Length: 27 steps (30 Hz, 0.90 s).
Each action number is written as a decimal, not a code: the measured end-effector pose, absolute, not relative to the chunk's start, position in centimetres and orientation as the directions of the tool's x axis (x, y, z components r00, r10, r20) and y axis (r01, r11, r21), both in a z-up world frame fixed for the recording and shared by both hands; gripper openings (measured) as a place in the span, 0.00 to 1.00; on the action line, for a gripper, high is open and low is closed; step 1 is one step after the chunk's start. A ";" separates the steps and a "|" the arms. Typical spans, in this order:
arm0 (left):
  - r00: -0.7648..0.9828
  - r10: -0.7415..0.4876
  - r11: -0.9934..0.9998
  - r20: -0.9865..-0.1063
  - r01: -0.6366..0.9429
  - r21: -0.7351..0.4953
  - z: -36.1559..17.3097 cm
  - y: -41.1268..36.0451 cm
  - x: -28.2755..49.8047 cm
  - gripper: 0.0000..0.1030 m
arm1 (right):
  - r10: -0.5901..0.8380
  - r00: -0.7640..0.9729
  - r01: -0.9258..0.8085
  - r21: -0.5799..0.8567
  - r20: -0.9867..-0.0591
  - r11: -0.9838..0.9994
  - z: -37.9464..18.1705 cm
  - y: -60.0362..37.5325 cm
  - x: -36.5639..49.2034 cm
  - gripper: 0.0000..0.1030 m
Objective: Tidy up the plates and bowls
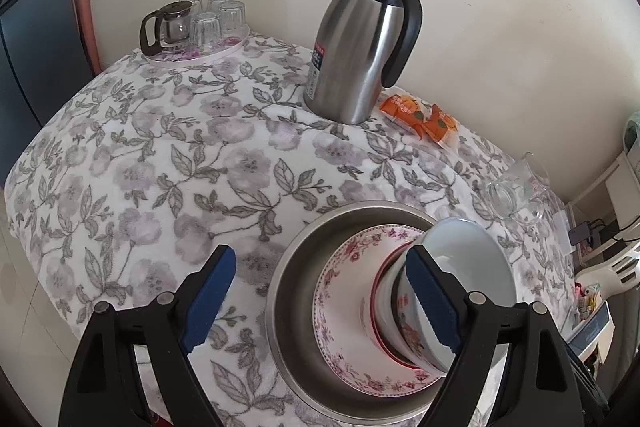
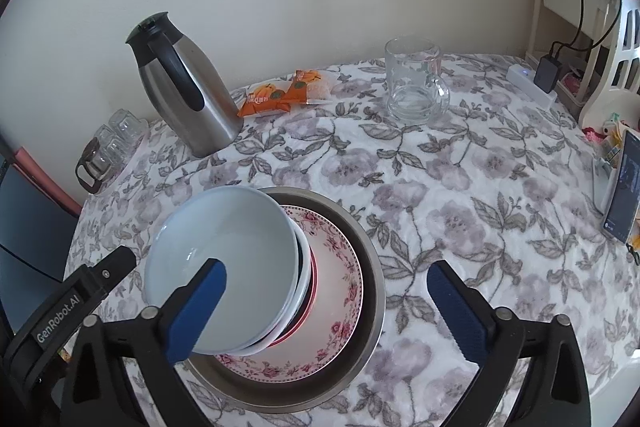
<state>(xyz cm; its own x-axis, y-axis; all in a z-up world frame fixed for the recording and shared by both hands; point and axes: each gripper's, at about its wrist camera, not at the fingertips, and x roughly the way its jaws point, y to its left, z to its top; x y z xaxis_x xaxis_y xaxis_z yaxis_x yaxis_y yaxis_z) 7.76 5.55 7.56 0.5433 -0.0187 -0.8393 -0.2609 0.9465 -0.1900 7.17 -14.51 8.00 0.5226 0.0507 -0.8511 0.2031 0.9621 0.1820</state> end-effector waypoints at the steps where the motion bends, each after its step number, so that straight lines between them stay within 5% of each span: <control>1: 0.541 -0.012 0.946 -0.841 -0.265 -0.184 7.5 5.6 7.8 0.88 | 0.047 0.522 0.203 0.178 -0.851 0.963 8.0 -14.6 7.1 1.00; 27: 0.539 0.064 0.964 -0.840 -0.250 -0.087 7.5 5.5 4.8 0.93 | 0.017 0.551 0.189 0.144 -0.834 0.971 8.7 -15.7 2.5 1.00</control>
